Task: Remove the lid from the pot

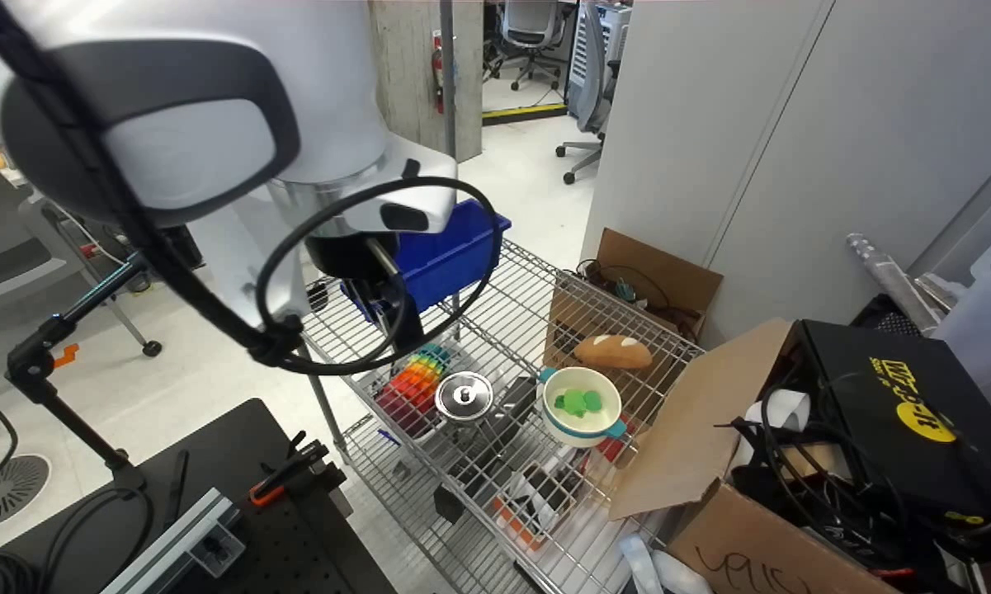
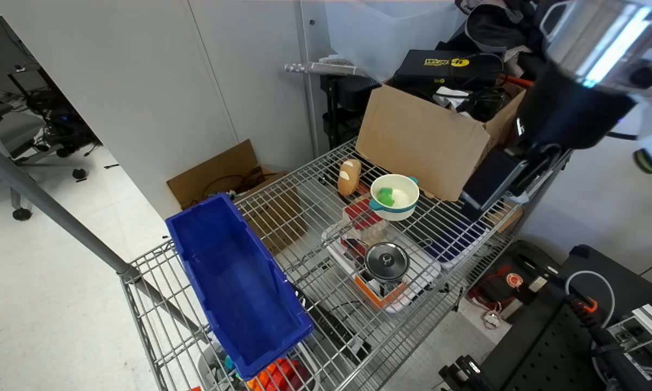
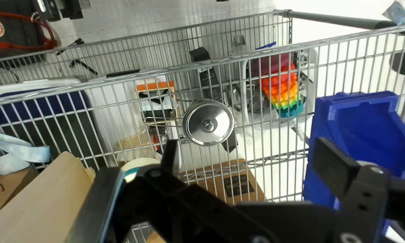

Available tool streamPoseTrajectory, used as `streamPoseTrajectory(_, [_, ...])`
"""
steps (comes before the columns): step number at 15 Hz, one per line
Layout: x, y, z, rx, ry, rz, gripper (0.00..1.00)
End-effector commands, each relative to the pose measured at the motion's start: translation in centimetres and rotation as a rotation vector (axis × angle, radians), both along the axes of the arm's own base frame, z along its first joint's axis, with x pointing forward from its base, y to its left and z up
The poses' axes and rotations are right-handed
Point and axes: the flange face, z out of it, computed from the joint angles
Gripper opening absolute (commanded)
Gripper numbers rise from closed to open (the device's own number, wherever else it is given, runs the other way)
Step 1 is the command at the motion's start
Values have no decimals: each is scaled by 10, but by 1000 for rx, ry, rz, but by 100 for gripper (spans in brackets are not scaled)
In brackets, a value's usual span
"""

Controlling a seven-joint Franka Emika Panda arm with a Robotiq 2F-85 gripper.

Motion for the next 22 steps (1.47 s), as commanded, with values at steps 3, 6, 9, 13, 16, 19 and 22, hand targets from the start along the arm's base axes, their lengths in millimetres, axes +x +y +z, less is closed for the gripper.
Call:
streamPoseTrajectory(3, [84, 12, -76, -86, 135, -6, 100])
streamPoseTrajectory(6, [121, 23, -126, -139, 200, -11, 100])
streamPoseTrajectory(9, [149, 36, -168, -206, 227, -25, 100])
streamPoseTrajectory(13, [171, 52, -212, -238, 288, -23, 100])
streamPoseTrajectory(16, [179, 60, -228, -250, 323, -12, 100])
streamPoseTrajectory(19, [185, 63, -236, -262, 332, -10, 100])
streamPoseTrajectory(22, [190, 62, -244, -276, 327, -27, 100])
